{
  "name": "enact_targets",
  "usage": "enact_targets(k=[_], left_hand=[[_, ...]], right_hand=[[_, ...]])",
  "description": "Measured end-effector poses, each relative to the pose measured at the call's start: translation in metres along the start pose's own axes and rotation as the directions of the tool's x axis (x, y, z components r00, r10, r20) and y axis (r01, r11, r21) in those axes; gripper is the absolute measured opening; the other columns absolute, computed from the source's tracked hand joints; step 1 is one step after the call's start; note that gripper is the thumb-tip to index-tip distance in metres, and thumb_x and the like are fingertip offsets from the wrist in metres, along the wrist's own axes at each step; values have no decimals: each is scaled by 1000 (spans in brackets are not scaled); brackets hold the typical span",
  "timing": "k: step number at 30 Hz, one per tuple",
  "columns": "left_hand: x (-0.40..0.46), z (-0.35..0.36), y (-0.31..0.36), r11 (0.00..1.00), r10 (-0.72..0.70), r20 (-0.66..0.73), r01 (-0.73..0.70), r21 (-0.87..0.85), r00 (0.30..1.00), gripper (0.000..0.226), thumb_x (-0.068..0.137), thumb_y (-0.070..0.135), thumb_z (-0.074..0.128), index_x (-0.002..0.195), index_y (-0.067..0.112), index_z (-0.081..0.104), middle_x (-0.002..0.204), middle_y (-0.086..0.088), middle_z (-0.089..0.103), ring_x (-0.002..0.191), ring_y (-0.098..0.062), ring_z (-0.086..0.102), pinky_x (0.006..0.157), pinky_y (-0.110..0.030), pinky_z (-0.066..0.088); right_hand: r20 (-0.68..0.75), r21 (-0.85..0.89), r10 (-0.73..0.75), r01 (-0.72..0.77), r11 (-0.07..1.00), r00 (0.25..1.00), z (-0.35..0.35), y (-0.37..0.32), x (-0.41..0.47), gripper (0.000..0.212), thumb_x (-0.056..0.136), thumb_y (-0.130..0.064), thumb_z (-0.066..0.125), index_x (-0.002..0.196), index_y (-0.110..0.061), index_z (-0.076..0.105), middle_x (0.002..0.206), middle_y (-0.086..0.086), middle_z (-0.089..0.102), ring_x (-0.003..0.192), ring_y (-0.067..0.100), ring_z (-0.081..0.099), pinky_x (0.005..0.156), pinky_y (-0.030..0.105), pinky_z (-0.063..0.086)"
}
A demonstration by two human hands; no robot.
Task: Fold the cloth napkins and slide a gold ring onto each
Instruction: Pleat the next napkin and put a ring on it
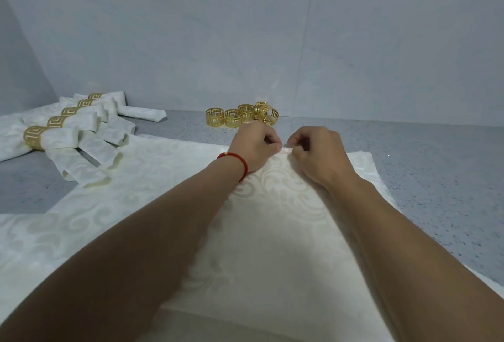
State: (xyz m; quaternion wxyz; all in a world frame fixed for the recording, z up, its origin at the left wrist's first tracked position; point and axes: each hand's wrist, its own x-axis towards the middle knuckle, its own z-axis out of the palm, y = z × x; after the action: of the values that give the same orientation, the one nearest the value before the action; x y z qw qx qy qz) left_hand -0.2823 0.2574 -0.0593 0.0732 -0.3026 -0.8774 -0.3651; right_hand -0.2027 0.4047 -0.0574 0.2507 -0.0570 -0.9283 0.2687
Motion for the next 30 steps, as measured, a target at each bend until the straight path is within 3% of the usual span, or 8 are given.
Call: enact_targets(k=[4,9,16,19,23,25,27,30], left_hand=[[-1,3,2,995,73,-39,-70,73,997,13,86,12,69,75,18,74,78,11,69,74,0,57,73,-26,50],[-6,2,8,957,117,11,-116,266,993,19,89,9,60,76,23,63,73,15,55,94,-21,53,86,-45,47],[-10,-11,18,788,253,125,-279,548,959,12,96,17,60,99,25,69,94,8,60,113,-22,45,93,-43,36],[-11,-14,24,725,272,144,-301,619,951,21,93,10,59,95,27,71,95,7,64,111,-22,47,87,-40,33],[-11,-19,35,596,276,219,-346,725,936,27,87,4,62,93,28,71,92,8,66,109,-21,49,83,-39,30],[-10,-23,41,628,199,275,-338,701,941,25,88,3,59,88,28,66,94,6,66,108,-23,50,89,-42,33],[-11,-27,42,703,163,282,-312,639,946,22,90,8,55,80,27,59,86,4,62,100,-25,54,84,-40,35],[-9,-28,36,811,149,229,-252,528,962,17,93,14,57,91,26,69,88,0,65,95,-26,61,79,-37,47]], right_hand=[[57,-16,40,-40,999,998,2,4,2,13,93,-15,68,92,-7,78,89,5,74,89,24,67,81,36,55],[81,-83,-4,11,997,997,2,1,3,5,91,-16,71,94,-11,74,94,4,71,94,24,63,85,40,53],[124,-422,-181,217,880,976,-3,-9,1,16,85,-10,63,94,-22,69,92,0,68,96,29,53,77,39,37],[219,-400,-159,237,885,963,-12,-12,5,21,83,-7,60,90,-24,70,95,-5,68,98,26,57,81,37,43],[427,-211,-148,258,943,892,-32,-8,10,26,84,-1,64,90,-23,75,91,-10,72,87,15,64,80,30,52],[439,-157,-137,226,962,888,-38,-4,10,22,88,-7,67,96,-24,79,92,-10,74,85,9,65,81,24,51],[401,-119,-133,196,973,906,-38,-1,9,19,92,-14,67,97,-27,80,89,-12,75,84,4,65,81,21,50],[302,-32,-97,112,993,948,-32,6,8,13,91,-17,72,101,-24,77,84,-11,73,82,3,65,75,18,46]])
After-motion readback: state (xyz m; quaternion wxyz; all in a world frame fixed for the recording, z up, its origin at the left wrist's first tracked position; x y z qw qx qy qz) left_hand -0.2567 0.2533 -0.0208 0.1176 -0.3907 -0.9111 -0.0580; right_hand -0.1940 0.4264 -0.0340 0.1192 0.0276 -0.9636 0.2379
